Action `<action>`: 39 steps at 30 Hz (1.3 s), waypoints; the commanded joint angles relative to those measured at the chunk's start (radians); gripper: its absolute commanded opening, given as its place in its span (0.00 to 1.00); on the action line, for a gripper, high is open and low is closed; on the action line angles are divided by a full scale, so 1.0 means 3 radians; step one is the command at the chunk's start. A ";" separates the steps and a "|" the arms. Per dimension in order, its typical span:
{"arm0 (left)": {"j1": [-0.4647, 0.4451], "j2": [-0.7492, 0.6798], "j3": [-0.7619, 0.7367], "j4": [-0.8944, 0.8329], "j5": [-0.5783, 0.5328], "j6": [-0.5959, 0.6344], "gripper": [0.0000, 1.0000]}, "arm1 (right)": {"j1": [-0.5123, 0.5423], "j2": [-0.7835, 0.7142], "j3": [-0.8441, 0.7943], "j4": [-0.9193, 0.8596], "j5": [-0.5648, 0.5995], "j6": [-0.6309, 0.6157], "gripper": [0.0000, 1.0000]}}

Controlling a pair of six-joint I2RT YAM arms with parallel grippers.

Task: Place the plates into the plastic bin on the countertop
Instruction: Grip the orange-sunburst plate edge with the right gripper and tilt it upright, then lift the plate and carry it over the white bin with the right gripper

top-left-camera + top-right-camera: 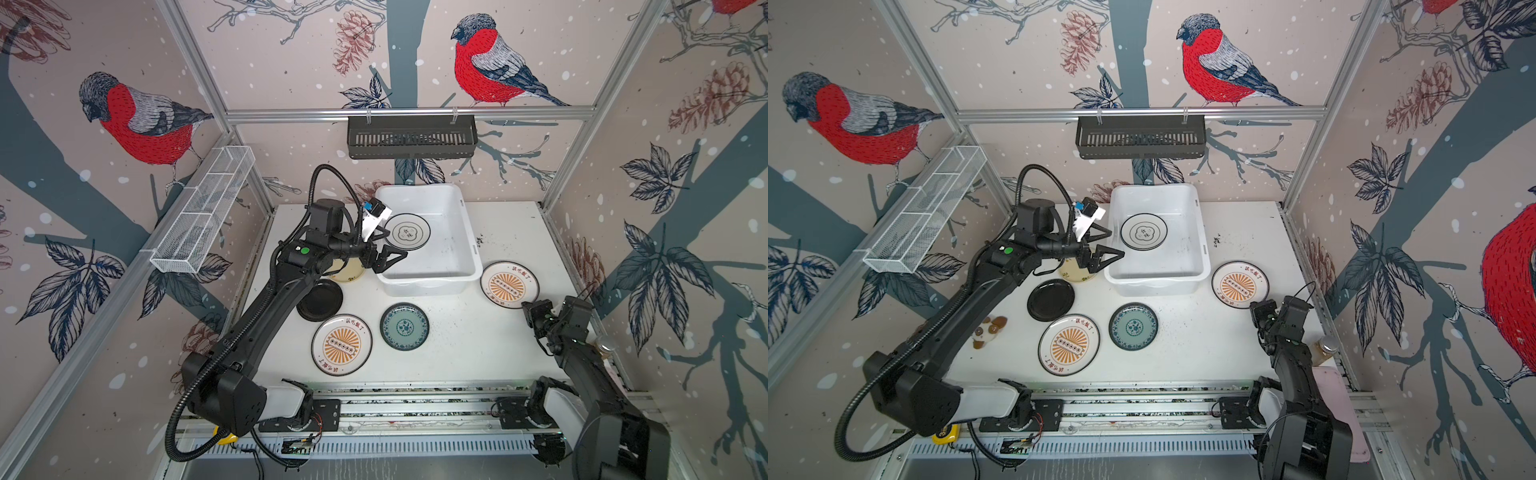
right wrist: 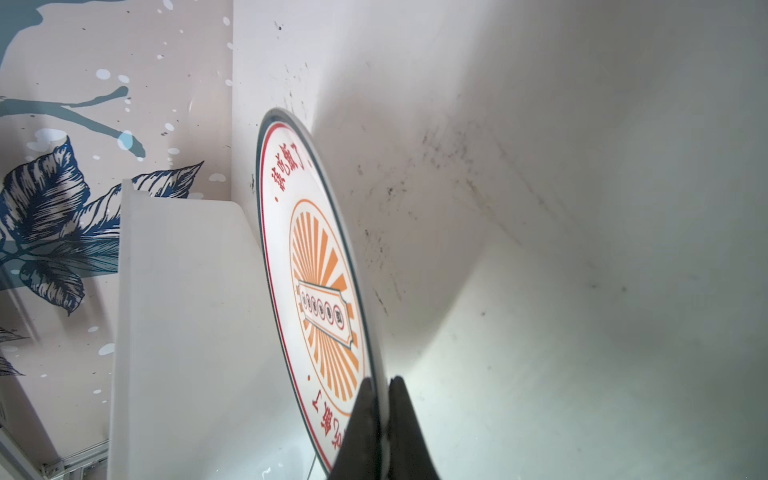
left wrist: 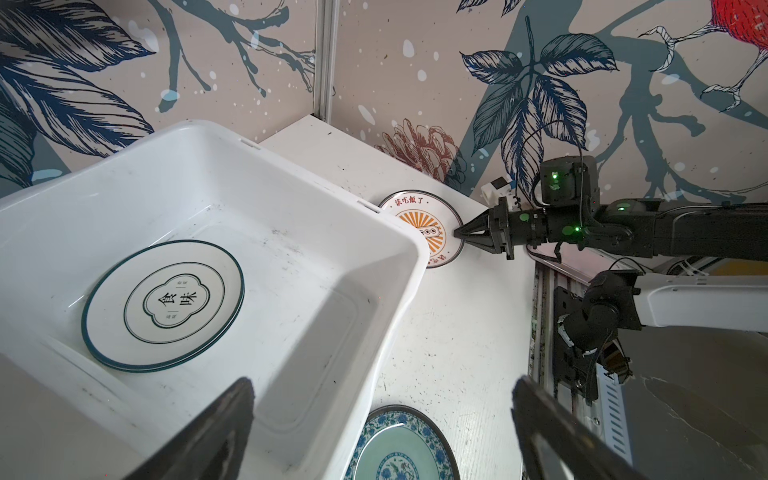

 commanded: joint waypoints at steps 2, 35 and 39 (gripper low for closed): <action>-0.0006 0.0005 0.0016 0.0035 0.0027 0.0010 0.96 | -0.0004 -0.0103 0.0172 -0.0145 0.0058 -0.0152 0.04; -0.0006 -0.0043 0.0029 -0.0099 -0.0156 0.0150 0.96 | 0.0287 0.0230 0.1961 -0.0863 0.0196 -0.0517 0.05; -0.0006 -0.0062 0.0007 -0.0104 -0.0153 0.0156 0.96 | 0.0614 0.0393 0.2246 -0.0865 0.0369 -0.0496 0.06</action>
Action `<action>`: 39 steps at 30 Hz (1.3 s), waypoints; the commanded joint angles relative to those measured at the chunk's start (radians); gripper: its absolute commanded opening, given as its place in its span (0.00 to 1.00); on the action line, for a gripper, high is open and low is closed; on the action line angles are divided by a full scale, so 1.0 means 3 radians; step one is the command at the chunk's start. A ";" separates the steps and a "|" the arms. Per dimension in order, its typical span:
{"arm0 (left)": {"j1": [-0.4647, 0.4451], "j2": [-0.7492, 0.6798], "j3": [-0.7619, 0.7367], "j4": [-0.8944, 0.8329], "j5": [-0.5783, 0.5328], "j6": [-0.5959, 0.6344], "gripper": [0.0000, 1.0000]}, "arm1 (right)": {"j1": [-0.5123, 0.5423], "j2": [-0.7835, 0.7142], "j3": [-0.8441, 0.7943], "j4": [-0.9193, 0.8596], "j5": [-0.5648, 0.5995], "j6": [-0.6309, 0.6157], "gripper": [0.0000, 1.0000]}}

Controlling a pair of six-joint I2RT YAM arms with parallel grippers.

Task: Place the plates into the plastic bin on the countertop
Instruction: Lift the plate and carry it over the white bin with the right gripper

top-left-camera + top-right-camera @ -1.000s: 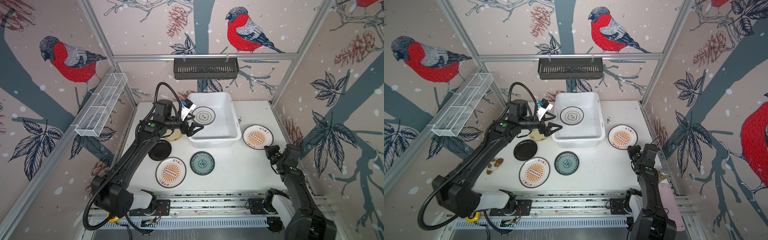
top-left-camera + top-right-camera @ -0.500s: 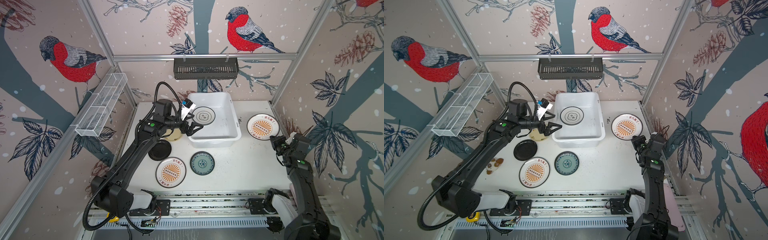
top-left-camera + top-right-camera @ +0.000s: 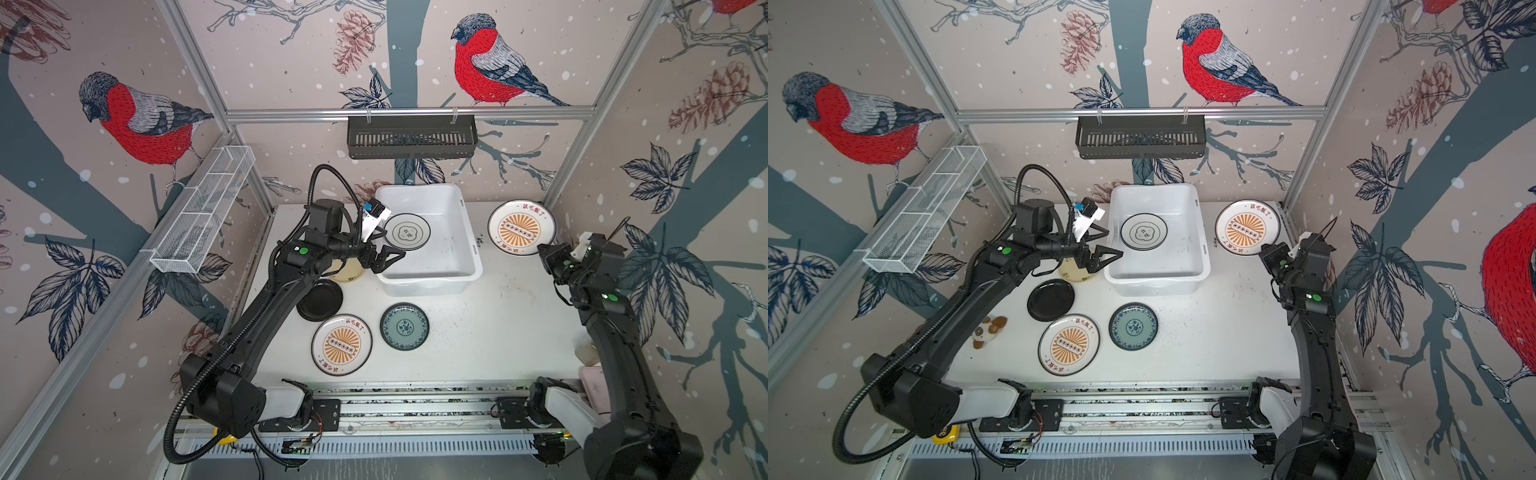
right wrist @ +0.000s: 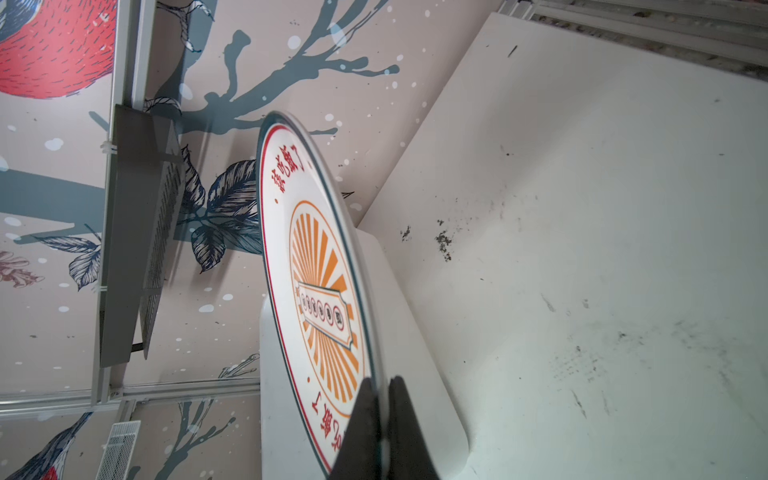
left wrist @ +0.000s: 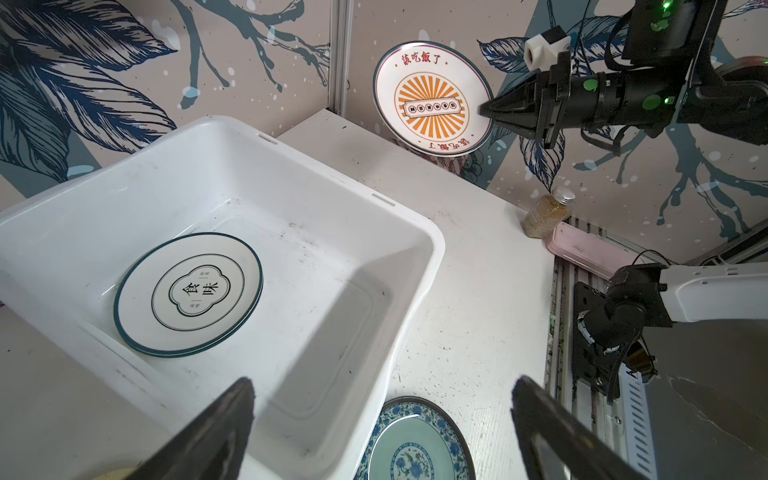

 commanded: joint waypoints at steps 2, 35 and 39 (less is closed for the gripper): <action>-0.0006 -0.0049 -0.0013 -0.0011 0.0009 0.0064 0.96 | 0.0349 0.0157 0.0271 0.0104 0.0259 -0.0032 0.06; -0.0006 -0.0146 0.0051 -0.0031 0.0009 0.0090 0.96 | 0.2111 0.2679 0.1627 0.0842 0.0752 0.0285 0.06; -0.0006 -0.0106 0.0117 -0.0120 0.0006 0.0103 0.96 | 0.2128 0.2947 0.1804 0.0830 0.0732 0.0278 0.05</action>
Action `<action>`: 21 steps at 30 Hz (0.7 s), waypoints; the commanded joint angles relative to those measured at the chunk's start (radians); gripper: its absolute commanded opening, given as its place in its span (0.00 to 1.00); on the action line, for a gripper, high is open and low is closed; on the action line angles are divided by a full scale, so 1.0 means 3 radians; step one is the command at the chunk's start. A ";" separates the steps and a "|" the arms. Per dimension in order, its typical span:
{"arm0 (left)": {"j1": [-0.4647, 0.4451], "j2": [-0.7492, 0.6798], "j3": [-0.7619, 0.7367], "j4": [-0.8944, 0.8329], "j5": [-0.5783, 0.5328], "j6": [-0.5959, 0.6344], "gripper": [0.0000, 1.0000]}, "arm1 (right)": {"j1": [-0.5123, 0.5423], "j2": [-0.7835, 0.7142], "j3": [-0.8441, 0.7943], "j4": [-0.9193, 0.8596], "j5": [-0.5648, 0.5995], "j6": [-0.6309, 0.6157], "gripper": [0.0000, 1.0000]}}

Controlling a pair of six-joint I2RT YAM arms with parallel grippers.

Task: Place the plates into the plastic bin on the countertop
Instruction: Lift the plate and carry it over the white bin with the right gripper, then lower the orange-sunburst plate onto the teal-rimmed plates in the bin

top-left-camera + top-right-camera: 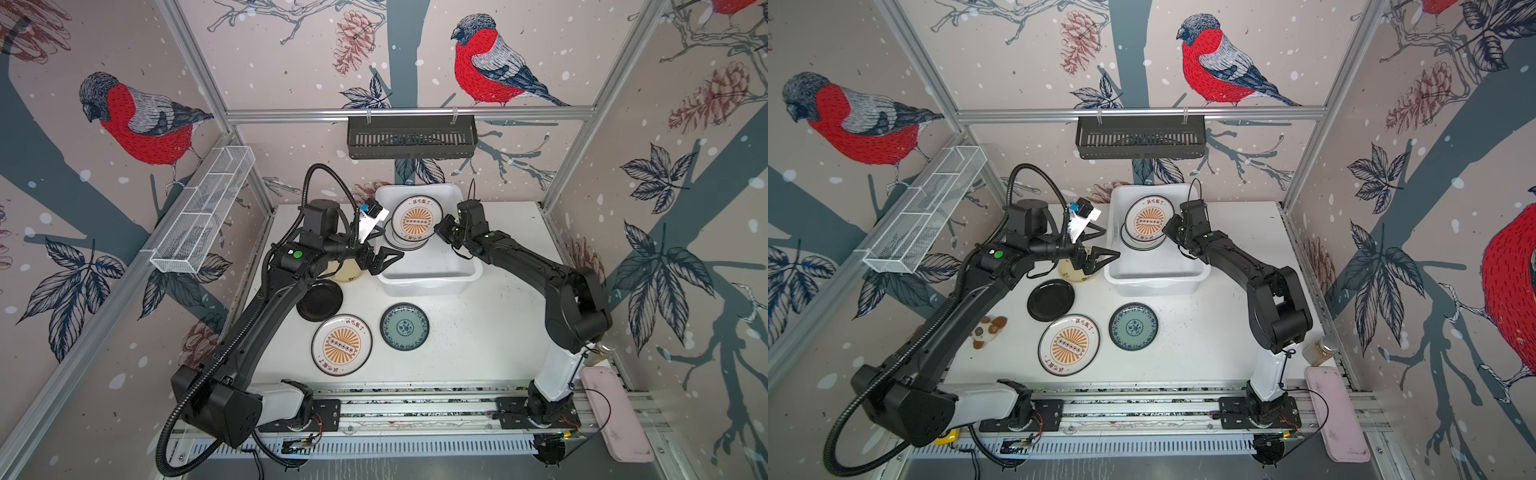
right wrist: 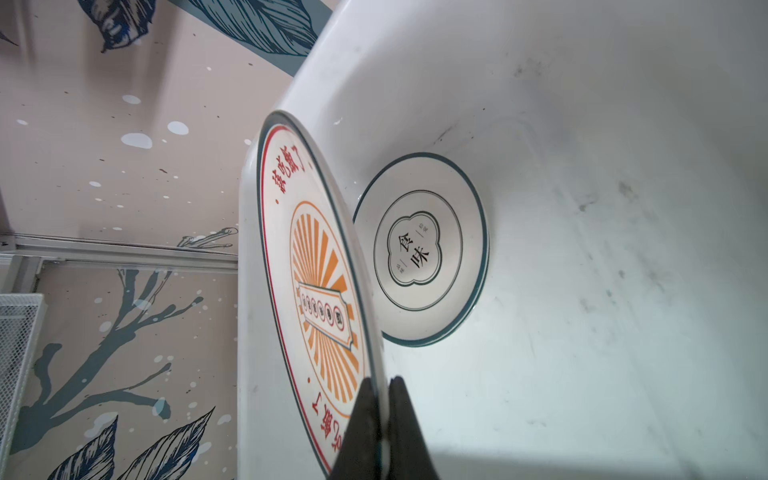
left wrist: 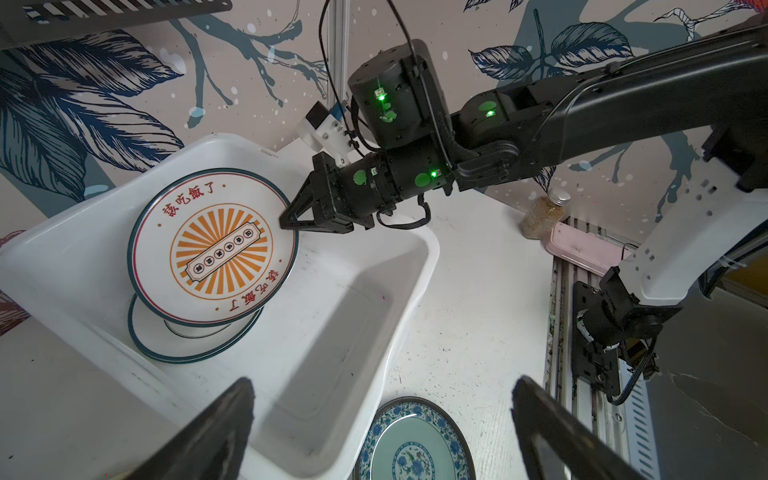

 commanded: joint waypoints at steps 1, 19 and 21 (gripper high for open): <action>-0.0006 0.0010 0.0051 -0.0024 0.0006 0.0053 0.96 | 0.0015 0.0161 0.0149 0.0155 -0.0014 0.0032 0.06; -0.0006 0.0051 0.0071 -0.0053 -0.0027 0.0058 0.96 | 0.0007 0.0907 0.0685 0.0020 -0.0069 0.0104 0.07; -0.0009 0.0056 0.0072 -0.0056 -0.0020 0.0060 0.96 | 0.0001 0.0959 0.0721 0.0009 -0.0082 0.0116 0.07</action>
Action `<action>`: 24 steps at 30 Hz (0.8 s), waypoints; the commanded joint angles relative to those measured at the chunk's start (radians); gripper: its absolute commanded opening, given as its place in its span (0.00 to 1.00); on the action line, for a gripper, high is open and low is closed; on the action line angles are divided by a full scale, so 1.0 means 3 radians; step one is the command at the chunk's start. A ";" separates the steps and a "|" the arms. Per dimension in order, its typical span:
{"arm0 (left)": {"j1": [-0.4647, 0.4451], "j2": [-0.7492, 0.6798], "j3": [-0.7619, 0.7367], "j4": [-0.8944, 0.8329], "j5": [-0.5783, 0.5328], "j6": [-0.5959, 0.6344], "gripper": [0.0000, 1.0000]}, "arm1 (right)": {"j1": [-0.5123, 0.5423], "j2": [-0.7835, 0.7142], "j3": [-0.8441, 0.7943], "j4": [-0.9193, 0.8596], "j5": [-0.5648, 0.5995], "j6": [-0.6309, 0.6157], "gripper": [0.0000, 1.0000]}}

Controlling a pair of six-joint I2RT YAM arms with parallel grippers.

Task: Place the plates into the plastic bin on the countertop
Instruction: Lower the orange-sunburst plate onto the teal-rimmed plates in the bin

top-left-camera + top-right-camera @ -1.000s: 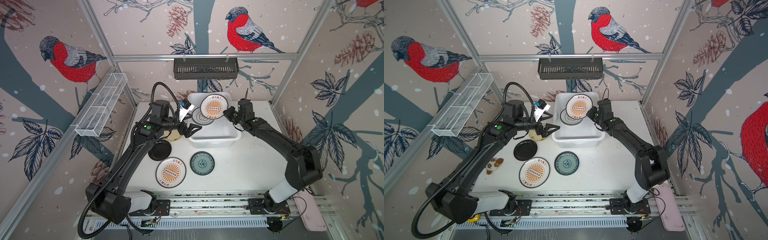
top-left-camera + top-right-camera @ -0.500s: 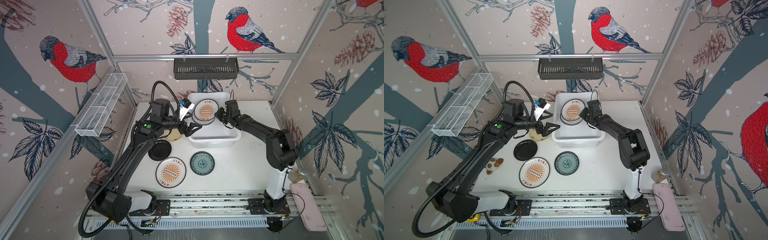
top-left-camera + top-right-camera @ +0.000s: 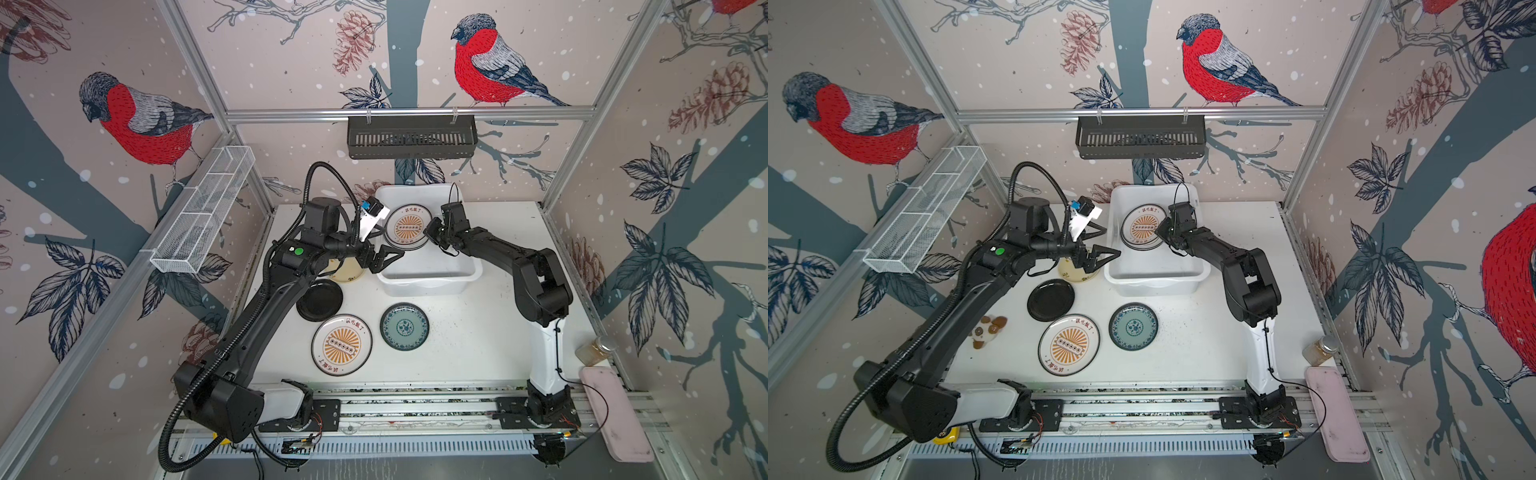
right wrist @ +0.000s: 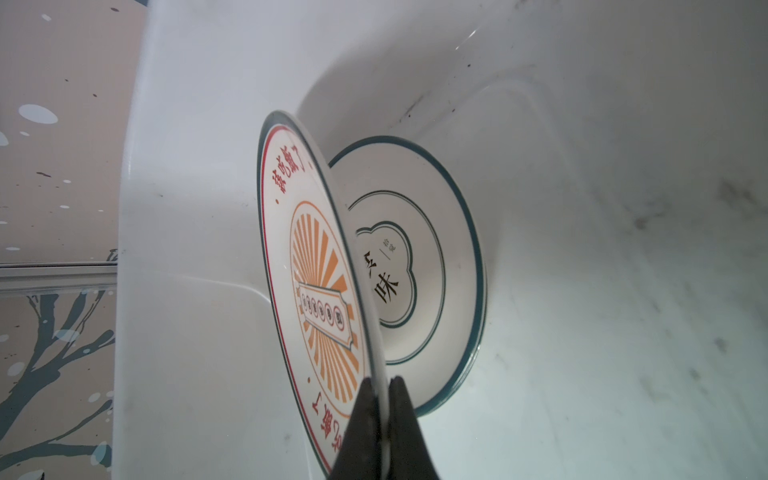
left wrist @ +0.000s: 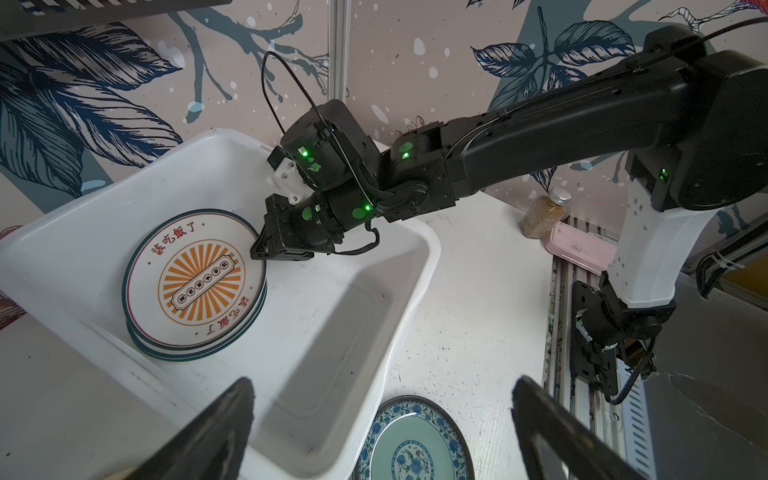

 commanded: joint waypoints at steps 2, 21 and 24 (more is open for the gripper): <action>-0.0006 0.0007 0.0026 0.0000 -0.0016 0.0057 0.96 | -0.0011 0.0092 0.0083 0.0061 -0.0070 0.0056 0.07; -0.0005 0.0001 0.0013 0.0018 -0.0055 0.0072 0.96 | -0.0072 0.0234 0.0071 0.0087 -0.0177 0.0126 0.14; -0.0006 -0.0008 0.0013 0.0018 -0.0057 0.0072 0.96 | -0.0075 0.0248 0.0087 0.0067 -0.0180 0.0122 0.15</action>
